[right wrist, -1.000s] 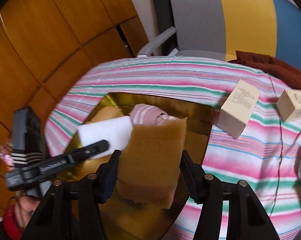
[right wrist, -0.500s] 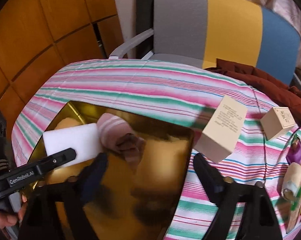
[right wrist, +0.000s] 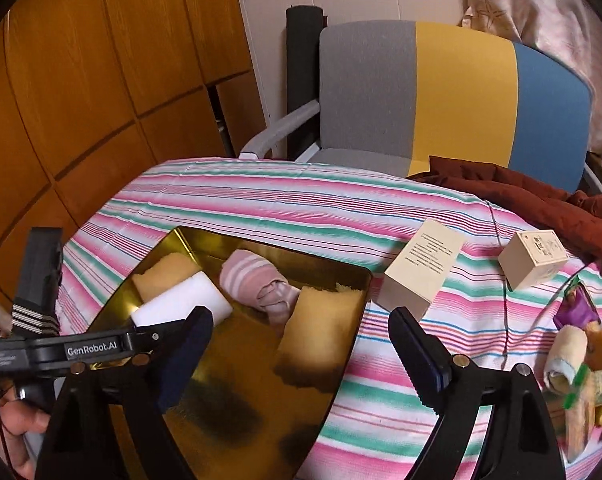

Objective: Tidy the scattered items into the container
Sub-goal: 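Open the right tool to drop the sponge while the left tool drops the foam block into the tray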

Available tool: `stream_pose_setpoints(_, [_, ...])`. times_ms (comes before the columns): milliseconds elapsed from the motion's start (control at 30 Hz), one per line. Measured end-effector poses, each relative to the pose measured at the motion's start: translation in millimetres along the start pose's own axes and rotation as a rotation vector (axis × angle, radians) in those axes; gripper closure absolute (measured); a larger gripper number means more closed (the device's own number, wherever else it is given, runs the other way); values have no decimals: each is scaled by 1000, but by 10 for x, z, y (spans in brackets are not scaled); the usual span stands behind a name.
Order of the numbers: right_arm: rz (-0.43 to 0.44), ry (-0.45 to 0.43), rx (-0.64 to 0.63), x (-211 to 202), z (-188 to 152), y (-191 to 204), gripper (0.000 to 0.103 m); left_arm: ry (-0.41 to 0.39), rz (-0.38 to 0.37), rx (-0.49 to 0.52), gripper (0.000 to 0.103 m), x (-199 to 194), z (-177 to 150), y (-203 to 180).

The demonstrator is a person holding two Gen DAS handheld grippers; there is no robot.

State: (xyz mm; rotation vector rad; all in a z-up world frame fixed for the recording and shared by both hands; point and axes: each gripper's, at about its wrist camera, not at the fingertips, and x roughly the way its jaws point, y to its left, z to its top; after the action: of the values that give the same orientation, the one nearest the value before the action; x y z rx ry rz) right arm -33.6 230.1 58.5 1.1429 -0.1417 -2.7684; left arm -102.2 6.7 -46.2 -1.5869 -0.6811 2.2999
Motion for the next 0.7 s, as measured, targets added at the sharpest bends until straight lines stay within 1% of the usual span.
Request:
stream_pose_setpoints(100, [20, -12, 18, -110, -63, -35, 13, 9, 7, -20, 29, -40, -71, 39])
stream_pose_setpoints(200, [27, -25, 30, -195, -108, -85, 13, -24, 38, 3, 29, -85, -105, -9])
stream_pose_setpoints(233, [25, -32, 35, -231, -125, -110, 13, -44, 58, 25, 29, -116, -115, -36])
stream_pose_setpoints(300, [23, -38, 46, -277, -149, -161, 13, -119, 84, 75, 29, -210, -122, -88])
stream_pose_setpoints(333, [22, -42, 54, -299, -161, -191, 13, -161, 95, 125, 25, -245, -116, -138])
stream_pose_setpoints(367, [21, -44, 61, -320, -173, -221, 13, -161, 114, 169, 24, -235, -98, -182])
stream_pose_setpoints(400, [18, -46, 68, -343, -184, -253, 13, -130, 131, 189, 25, -199, -76, -212])
stream_pose_setpoints(433, [15, -48, 76, -365, -196, -281, 13, -95, 128, 186, 26, -175, -57, -227])
stream_pose_setpoints(467, [11, -52, 82, -385, -207, -314, 13, -94, 90, 166, 26, -204, -58, -216])
stream_pose_setpoints(533, [5, -60, 92, -439, -224, -377, 13, -128, 38, 134, 26, -305, -96, -210])
stream_pose_setpoints(600, [-11, -72, 102, -517, -264, -474, 13, -148, 35, 151, 25, -351, -147, -276])
stream_pose_setpoints(700, [-50, -68, 125, -599, -339, -662, 13, -152, 67, 224, 25, -323, -243, -459])
